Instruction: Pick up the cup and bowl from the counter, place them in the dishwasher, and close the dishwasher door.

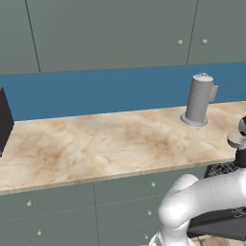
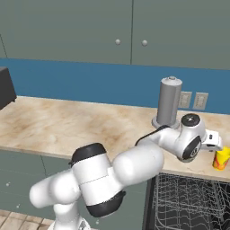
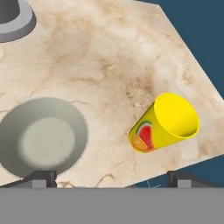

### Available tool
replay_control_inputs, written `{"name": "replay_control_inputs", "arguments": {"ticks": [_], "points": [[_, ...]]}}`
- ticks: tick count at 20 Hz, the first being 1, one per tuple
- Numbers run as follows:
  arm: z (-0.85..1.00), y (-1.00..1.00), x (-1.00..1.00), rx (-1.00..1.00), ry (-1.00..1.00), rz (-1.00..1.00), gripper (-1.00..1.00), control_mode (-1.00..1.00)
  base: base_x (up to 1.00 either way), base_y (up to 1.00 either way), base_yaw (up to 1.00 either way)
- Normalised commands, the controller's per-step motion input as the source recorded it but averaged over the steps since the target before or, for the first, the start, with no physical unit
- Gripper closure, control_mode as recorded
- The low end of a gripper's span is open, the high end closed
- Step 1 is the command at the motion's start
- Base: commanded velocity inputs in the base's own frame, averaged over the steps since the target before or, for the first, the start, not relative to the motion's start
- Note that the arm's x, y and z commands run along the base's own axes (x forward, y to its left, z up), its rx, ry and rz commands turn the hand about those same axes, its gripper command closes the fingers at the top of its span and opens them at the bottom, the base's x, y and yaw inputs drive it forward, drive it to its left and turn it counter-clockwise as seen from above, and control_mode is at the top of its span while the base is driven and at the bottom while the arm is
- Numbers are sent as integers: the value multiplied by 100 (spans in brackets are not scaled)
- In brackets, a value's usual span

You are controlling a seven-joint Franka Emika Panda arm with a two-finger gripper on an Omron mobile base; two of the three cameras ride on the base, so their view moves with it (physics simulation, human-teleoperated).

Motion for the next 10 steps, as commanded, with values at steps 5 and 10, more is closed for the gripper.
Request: {"name": "replay_control_inputs", "arguments": {"ticks": [5,10], "points": [[0,-39,15,0,0,-1,-100,-100,0,0,0],[-3,-36,24,0,0,0,-100,-100,0,0,0]]}}
